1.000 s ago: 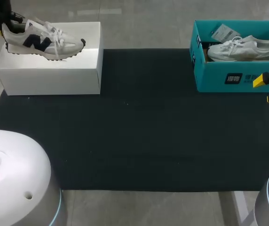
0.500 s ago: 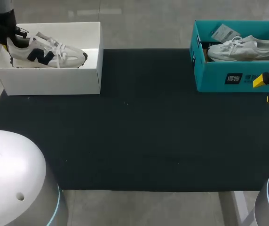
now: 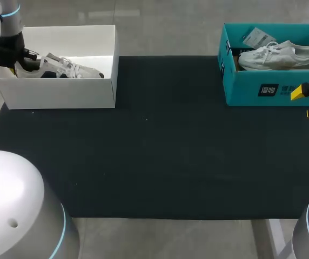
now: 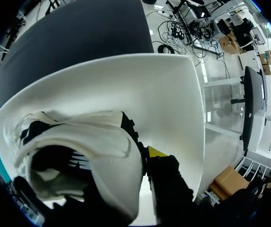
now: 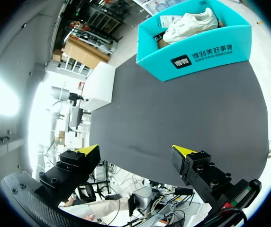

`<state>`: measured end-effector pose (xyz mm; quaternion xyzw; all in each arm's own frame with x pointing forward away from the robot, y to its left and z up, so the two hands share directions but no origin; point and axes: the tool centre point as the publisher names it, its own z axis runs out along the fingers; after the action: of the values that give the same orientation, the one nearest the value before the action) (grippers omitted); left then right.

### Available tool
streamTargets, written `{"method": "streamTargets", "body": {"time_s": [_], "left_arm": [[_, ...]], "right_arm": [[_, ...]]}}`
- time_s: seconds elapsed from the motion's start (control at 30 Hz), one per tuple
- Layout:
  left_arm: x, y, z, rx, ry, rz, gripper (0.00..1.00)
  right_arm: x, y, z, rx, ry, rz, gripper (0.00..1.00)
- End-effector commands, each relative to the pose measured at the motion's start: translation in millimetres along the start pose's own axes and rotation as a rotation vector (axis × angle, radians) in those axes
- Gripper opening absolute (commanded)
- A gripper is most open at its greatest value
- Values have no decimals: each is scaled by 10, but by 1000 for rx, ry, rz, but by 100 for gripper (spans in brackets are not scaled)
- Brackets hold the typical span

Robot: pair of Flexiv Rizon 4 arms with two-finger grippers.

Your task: Take the shoe out of the shoebox, open the shoe tongue, remove and reinsert the insole, then place the shoe into the shoebox

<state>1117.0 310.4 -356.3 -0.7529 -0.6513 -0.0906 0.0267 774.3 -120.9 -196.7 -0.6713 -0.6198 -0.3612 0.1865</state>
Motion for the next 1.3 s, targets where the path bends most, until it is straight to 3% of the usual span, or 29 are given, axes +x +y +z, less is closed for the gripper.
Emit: {"method": "streamTargets", "body": {"time_s": [0.03,0.47,0.5,0.57,0.63,0.67,1.17,1.3], "left_arm": [[-19,-43,160,-14,4,0,0],[-115,-160,494,60,6,16,0],[-120,-164,499,60,6,19,9],[-133,-172,497,68,-8,26,40],[-150,-173,472,71,-14,34,93],[-152,-166,449,70,-13,33,100],[-236,-170,-232,63,-14,-1,100],[-263,-143,-464,66,-80,-73,100]], "right_arm": [[2,-7,1,0,-2,1,100],[2,-7,1,0,-2,1,100],[2,-7,1,0,-2,1,100],[2,-7,1,0,-2,1,100],[2,-7,1,0,-2,1,100],[2,-7,1,0,-2,1,100],[2,-7,1,0,-2,1,100],[2,-7,1,0,-2,1,100]]}}
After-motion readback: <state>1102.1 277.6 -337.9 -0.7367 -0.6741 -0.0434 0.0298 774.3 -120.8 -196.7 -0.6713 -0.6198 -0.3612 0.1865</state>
